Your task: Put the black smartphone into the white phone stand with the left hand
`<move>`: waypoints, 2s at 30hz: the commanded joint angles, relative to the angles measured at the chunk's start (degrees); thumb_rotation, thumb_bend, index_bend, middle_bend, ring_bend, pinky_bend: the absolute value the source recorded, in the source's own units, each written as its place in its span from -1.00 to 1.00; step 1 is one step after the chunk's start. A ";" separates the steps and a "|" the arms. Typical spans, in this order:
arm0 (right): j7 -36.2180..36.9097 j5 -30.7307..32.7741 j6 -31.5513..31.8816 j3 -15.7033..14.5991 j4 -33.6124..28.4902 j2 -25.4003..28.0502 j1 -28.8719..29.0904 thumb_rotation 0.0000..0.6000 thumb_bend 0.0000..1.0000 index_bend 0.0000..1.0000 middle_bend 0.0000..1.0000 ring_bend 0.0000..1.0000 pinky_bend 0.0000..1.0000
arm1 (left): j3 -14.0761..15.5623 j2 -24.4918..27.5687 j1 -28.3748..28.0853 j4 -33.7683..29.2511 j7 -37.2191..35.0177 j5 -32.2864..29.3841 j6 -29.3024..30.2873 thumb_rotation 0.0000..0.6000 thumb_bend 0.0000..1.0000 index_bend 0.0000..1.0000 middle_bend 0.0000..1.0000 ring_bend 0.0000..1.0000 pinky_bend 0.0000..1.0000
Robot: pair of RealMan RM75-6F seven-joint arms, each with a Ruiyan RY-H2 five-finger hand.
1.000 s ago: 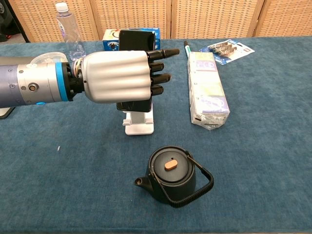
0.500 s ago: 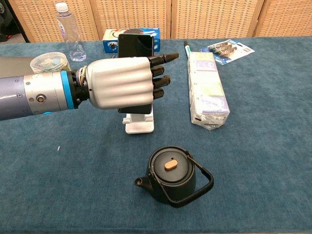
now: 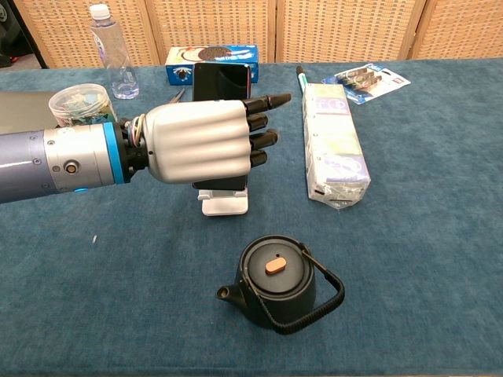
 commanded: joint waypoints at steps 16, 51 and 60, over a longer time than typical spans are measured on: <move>0.63 -0.09 -0.31 -0.17 -0.37 0.54 -0.02 1.00 -1.00 -1.00 -1.00 -1.00 -1.00 | -1.05 0.07 0.22 -2.01 1.77 -0.83 -1.73 1.00 -1.00 -0.32 -0.88 -0.52 -0.85; -1.95 -0.84 -0.68 -1.16 -1.00 -0.25 0.23 1.00 -1.00 -1.00 -1.00 -1.00 -1.00 | -1.75 13.92 14.18 -17.19 -17.09 -6.31 17.97 1.00 -1.00 -0.41 -1.00 -0.60 -0.85; -2.38 -1.12 -0.81 -1.33 -1.30 -0.33 0.38 1.00 -1.00 -1.00 -1.00 -1.00 -1.00 | -0.92 18.41 27.73 -26.23 -33.24 -18.54 28.02 1.00 -1.00 -0.54 -1.00 -0.95 -0.88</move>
